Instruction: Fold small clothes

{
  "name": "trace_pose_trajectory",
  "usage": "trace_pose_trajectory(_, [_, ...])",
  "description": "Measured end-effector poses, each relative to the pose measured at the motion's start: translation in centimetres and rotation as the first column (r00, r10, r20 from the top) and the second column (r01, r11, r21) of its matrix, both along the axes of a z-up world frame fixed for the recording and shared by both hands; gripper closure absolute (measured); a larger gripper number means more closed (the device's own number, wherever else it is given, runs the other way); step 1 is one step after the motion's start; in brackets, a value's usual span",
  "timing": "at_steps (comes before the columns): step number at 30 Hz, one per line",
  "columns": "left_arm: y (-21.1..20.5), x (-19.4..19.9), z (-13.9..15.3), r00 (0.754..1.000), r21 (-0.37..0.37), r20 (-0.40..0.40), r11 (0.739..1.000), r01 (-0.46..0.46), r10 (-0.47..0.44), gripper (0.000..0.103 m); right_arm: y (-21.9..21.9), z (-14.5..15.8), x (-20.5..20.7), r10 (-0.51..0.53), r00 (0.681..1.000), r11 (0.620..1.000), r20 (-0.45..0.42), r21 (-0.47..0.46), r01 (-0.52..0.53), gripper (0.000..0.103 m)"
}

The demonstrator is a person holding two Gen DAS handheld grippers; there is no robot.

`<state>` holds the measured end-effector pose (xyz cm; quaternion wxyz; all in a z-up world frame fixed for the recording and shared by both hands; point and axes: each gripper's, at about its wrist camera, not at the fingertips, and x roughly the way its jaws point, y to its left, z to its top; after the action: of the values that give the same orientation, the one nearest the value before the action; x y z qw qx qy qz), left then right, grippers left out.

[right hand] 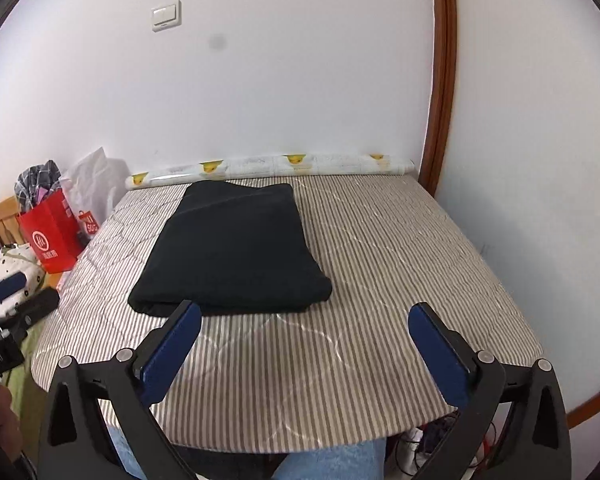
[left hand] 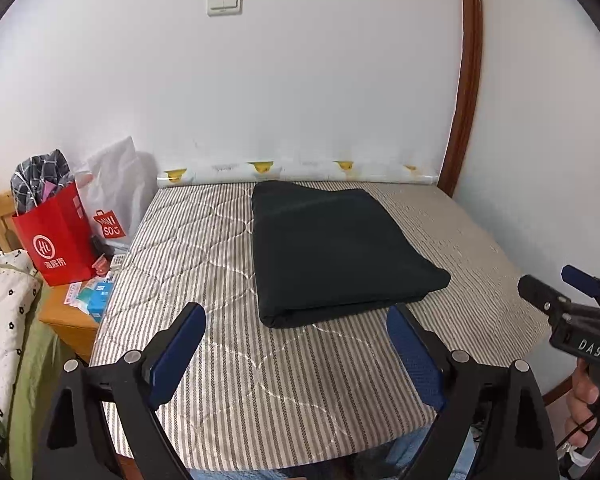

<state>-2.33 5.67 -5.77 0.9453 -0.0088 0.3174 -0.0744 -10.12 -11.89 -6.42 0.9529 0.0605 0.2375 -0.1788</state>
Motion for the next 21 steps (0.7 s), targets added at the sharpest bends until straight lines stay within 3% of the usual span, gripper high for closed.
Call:
trace_pose_trajectory(9, [-1.2,-1.1,0.2,1.0,0.002,0.015,1.0,0.017,-0.017,0.011,-0.5,0.0,-2.1,-0.029,0.999,1.0,0.014,-0.003,0.029,0.001])
trace_pose_trajectory(21, [-1.8,-1.3,0.2,1.0,0.002,0.013,1.0,0.012,-0.012,0.011,-1.3,-0.7,-1.9,-0.035,0.999,0.999,0.002,0.002,0.035,0.001])
